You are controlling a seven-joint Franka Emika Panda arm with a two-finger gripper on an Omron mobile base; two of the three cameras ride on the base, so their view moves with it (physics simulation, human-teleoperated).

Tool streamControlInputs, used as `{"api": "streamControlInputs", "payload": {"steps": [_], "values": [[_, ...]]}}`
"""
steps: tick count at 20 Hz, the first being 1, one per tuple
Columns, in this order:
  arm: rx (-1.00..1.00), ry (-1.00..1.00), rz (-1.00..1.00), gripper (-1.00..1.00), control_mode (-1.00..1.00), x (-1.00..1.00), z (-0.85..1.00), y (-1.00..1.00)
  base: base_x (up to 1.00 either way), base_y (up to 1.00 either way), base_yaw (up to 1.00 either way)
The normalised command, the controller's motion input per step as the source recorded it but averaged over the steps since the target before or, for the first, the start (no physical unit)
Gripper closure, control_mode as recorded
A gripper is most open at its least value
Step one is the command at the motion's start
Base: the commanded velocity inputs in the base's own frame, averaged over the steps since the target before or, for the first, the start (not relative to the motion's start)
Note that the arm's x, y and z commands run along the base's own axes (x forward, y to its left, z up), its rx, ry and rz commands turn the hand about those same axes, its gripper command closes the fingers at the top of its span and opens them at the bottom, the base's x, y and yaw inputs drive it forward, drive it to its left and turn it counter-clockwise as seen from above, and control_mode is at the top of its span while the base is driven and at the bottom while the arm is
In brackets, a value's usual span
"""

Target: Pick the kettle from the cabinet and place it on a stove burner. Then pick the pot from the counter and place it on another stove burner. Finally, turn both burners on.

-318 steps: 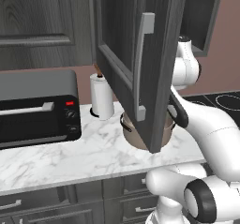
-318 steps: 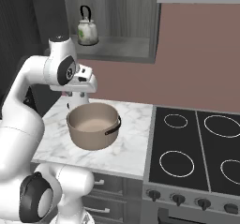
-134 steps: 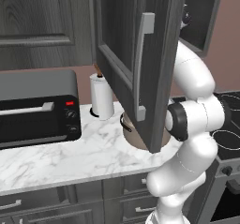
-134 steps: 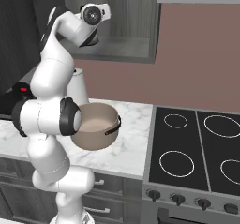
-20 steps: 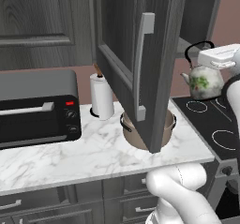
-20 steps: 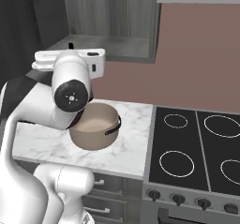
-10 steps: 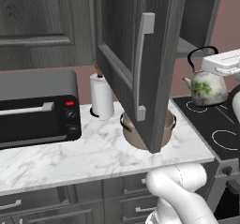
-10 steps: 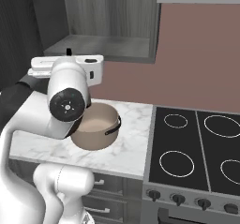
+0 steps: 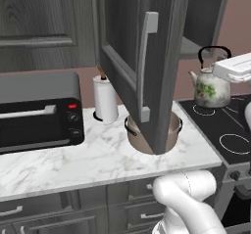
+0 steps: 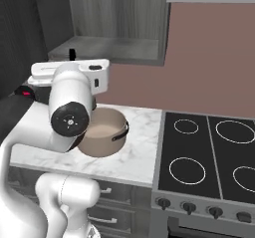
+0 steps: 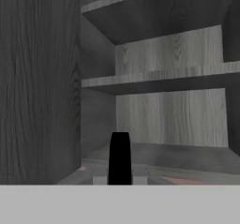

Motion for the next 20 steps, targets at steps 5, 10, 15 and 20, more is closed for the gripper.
{"api": "streamControlInputs", "payload": {"steps": [5,10,15,20], "values": [[0.00,0.00,0.00,1.00,1.00,0.00,0.00,0.00,-0.49,-0.20,-0.03],[0.00,0.00,0.00,1.00,1.00,0.00,0.00,0.00,-0.50,-0.34,-0.04],[0.00,0.00,0.00,1.00,1.00,0.00,0.00,0.00,-0.32,-0.48,-0.02],[0.00,0.00,0.00,1.00,1.00,0.00,0.00,0.00,-0.11,-0.64,0.00]]}}
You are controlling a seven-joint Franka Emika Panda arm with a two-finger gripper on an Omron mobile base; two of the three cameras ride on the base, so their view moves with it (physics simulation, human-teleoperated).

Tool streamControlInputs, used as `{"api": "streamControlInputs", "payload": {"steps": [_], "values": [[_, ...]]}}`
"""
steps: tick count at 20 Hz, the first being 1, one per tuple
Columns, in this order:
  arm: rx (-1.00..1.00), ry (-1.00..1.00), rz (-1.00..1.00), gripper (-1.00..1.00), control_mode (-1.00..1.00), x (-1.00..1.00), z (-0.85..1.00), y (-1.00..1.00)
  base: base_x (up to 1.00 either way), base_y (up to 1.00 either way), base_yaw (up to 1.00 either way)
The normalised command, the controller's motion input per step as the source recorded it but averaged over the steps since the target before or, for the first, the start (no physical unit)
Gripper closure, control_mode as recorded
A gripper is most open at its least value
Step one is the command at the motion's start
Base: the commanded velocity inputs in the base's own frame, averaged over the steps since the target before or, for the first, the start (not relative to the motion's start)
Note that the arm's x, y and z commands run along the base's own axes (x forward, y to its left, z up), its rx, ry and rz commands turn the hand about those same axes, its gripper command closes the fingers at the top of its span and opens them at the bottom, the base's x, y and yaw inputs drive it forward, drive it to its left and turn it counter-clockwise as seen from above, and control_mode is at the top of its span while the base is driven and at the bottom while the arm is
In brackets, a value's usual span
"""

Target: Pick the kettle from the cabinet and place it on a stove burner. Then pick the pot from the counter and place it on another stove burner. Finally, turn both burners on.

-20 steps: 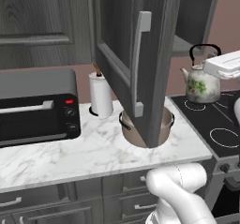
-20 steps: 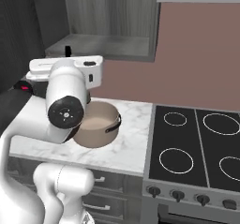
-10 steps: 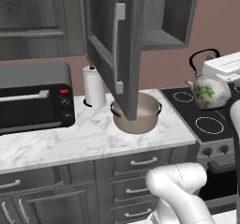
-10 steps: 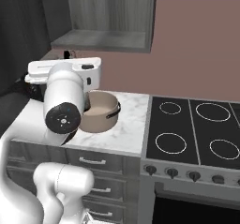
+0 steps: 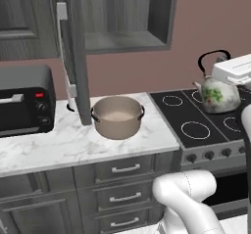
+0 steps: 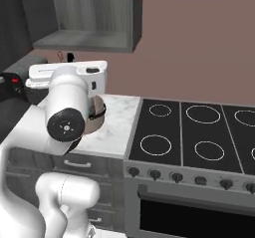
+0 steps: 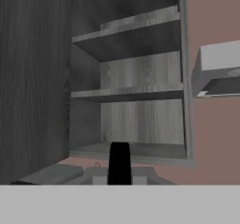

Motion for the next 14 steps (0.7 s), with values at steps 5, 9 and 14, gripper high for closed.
{"api": "streamControlInputs", "payload": {"steps": [5,9,14], "values": [[0.00,0.00,0.00,1.00,1.00,0.00,0.00,0.00,-0.08,-0.64,0.00],[0.00,0.00,0.00,1.00,1.00,0.00,0.00,0.00,-0.09,-0.62,0.00],[0.00,0.00,0.00,1.00,1.00,0.00,0.00,0.00,-0.08,-0.61,0.00]]}}
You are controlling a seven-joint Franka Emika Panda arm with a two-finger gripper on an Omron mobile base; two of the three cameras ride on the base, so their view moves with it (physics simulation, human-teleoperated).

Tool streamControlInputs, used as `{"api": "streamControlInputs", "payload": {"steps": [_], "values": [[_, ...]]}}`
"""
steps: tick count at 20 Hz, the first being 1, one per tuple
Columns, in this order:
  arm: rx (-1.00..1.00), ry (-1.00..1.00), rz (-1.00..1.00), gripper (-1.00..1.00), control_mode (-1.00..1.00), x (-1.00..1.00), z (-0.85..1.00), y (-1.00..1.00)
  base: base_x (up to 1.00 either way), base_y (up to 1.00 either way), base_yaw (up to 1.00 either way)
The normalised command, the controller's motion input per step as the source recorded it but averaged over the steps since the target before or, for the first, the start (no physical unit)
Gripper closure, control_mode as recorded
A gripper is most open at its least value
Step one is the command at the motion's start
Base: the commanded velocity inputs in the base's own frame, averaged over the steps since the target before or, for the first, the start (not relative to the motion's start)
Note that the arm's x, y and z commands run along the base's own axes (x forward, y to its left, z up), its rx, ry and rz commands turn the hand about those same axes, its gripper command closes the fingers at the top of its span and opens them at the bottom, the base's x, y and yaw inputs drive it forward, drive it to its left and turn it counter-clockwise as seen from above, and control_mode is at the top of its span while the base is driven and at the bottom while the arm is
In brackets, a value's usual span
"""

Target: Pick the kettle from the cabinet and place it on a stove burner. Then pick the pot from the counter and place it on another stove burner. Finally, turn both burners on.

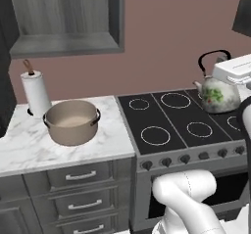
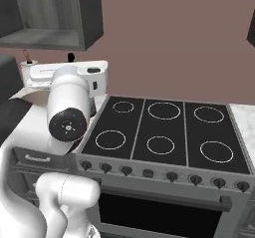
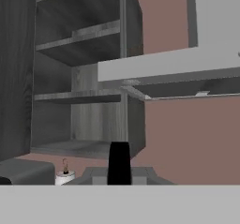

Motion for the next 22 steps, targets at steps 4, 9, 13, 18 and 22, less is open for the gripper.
{"api": "streamControlInputs", "payload": {"steps": [4,9,13,18,22], "values": [[0.00,0.00,0.00,1.00,1.00,0.00,0.00,0.00,-0.03,-0.57,0.00],[0.00,0.00,0.00,1.00,1.00,0.00,0.00,0.00,0.00,-0.43,0.00],[0.00,0.00,0.00,1.00,1.00,0.00,0.00,0.00,0.16,-0.22,0.01],[0.00,0.00,0.00,1.00,1.00,0.00,0.00,0.00,0.27,-0.20,0.05],[0.00,0.00,0.00,1.00,1.00,0.00,0.00,0.00,0.33,-0.24,0.08]]}}
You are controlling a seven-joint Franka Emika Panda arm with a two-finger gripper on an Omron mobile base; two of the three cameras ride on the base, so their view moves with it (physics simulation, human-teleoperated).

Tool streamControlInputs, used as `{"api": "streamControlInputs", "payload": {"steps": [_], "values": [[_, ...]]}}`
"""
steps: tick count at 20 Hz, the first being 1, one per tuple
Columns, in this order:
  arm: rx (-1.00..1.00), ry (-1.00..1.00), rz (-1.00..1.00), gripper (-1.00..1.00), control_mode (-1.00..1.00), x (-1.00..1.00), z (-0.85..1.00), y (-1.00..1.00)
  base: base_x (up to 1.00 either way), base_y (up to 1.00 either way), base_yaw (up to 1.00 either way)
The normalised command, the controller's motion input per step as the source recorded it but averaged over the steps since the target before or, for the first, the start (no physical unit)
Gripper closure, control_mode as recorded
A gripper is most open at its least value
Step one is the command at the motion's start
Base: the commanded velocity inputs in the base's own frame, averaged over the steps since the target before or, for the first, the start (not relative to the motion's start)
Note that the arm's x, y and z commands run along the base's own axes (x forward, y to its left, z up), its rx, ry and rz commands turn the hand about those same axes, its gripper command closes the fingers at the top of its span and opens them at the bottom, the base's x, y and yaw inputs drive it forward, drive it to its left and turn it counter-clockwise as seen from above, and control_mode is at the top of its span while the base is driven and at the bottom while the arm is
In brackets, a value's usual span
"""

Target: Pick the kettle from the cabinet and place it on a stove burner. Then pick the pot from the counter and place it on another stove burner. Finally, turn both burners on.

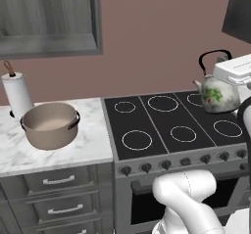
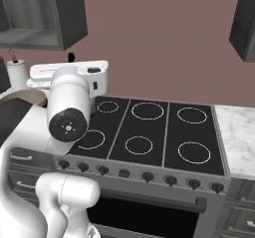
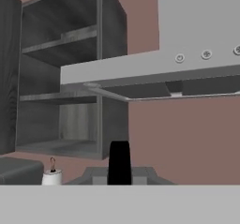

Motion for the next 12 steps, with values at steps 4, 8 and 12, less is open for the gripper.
{"api": "streamControlInputs", "payload": {"steps": [4,8,12], "values": [[0.00,0.00,0.00,1.00,1.00,0.00,0.00,0.00,0.35,-0.34,0.08],[0.00,0.00,0.00,1.00,1.00,0.00,0.00,0.00,0.44,-0.30,0.06],[0.00,0.00,0.00,1.00,1.00,0.00,0.00,0.00,0.41,-0.28,0.06]]}}
